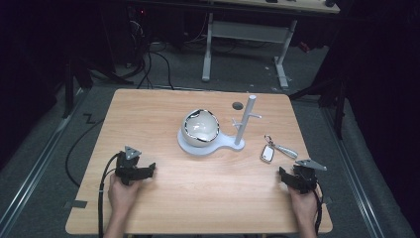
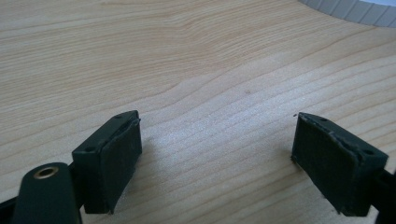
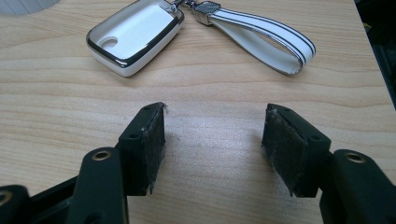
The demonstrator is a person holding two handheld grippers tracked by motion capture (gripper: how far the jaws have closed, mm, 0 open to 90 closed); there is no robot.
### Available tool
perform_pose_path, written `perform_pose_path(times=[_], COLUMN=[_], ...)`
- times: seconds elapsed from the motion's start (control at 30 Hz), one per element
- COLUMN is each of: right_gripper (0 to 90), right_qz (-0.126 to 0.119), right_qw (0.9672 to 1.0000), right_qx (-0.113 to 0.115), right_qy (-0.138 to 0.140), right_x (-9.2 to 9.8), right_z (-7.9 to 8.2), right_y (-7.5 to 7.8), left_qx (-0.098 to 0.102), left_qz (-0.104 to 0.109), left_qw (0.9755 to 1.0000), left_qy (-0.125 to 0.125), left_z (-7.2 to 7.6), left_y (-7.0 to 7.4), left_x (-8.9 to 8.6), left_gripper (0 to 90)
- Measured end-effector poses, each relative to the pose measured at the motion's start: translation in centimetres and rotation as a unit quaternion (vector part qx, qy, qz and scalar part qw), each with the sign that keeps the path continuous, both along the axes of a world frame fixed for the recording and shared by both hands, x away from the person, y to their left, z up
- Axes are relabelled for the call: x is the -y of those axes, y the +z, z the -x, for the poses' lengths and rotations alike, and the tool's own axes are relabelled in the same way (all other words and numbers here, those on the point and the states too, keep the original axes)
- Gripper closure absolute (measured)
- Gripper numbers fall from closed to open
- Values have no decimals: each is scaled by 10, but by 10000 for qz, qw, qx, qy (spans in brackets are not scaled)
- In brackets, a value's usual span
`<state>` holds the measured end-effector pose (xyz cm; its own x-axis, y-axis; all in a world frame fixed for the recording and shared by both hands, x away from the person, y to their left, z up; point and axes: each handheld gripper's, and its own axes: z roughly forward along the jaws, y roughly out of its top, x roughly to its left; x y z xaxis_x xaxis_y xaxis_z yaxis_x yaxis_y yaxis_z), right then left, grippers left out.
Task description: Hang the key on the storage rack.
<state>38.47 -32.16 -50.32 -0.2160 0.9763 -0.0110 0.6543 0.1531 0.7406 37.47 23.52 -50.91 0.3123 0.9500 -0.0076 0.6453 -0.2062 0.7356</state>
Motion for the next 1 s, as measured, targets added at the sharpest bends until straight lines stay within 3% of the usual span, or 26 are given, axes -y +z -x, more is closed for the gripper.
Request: perform_pose_path(times=[0.63, 0.83, 1.0], right_gripper=[462, 457, 462], right_qz=[6, -82, -229], right_qw=[10000, 9997, 9995], right_qx=[34, 215, 218], right_qy=[2, 60, 98], right_x=[0, -6, -10], right_z=[2, 5, 2], right_y=[0, 13, 21], left_qx=[17, 13, 11], left_qz=[-7, -4, -11], left_qw=[10000, 10000, 10000], left_qy=[60, 79, 85], left_z=[0, 0, 0], left_y=[0, 0, 0], left_x=[0, 0, 1], left_gripper=[183, 182, 181])
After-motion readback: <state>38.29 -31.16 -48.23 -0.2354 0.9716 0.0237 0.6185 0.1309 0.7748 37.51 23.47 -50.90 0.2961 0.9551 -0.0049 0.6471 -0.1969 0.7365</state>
